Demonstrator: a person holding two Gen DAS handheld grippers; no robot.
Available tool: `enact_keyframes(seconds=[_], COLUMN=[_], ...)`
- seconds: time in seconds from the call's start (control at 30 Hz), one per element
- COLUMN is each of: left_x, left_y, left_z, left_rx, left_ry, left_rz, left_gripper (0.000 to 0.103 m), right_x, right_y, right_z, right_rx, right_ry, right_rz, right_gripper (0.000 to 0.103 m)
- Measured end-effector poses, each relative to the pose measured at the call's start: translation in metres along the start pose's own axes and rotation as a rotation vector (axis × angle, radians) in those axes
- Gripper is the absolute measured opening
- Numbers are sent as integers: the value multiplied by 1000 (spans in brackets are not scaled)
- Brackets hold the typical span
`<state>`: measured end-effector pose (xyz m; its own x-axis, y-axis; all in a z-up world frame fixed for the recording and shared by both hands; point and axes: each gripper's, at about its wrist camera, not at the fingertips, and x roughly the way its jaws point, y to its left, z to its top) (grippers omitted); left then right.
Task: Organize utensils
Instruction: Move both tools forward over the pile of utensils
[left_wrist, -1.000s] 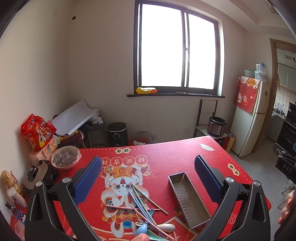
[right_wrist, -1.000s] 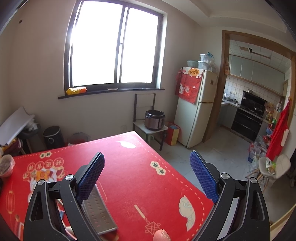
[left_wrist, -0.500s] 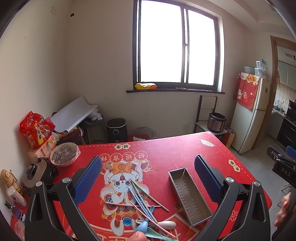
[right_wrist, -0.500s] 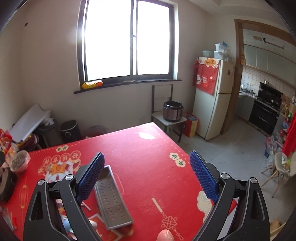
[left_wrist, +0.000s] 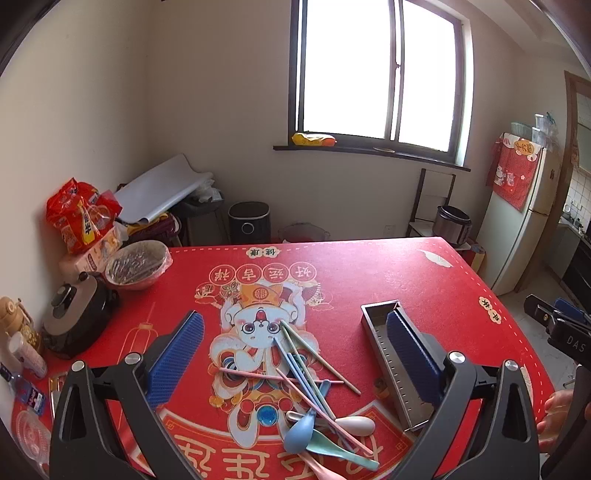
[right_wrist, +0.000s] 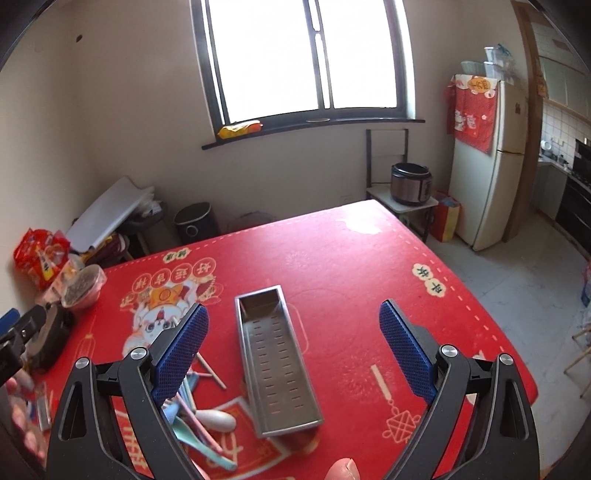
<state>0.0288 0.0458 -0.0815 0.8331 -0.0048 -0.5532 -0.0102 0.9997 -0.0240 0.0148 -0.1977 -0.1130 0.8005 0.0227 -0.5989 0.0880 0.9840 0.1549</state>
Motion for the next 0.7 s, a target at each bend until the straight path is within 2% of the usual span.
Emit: enact_keyframes(seconds=[0.03, 0.23, 0.3, 0.4, 0.53, 0.7], left_x=[3, 31, 41, 52, 71, 95], left_y=[5, 34, 42, 48, 45, 40], left_z=[-4, -37, -53, -76, -110, -161], left_rx=[-10, -118, -154, -160, -155, -246], left_ry=[12, 158, 205, 253, 352, 522], left_rz=[9, 10, -18, -36, -48, -76], left_gripper=[95, 76, 63, 49, 42, 37], right_x=[5, 36, 46, 60, 77, 91], right_y=[3, 23, 30, 32, 35, 42], right_z=[-3, -22, -27, -34, -44, -58], right_rx=[-14, -103, -127, -134, -168, -207], right_ry=[13, 109, 149, 197, 248, 299], right_rz=[6, 98, 112, 146, 180, 204], right_gripper=[90, 90, 90, 90, 90, 90])
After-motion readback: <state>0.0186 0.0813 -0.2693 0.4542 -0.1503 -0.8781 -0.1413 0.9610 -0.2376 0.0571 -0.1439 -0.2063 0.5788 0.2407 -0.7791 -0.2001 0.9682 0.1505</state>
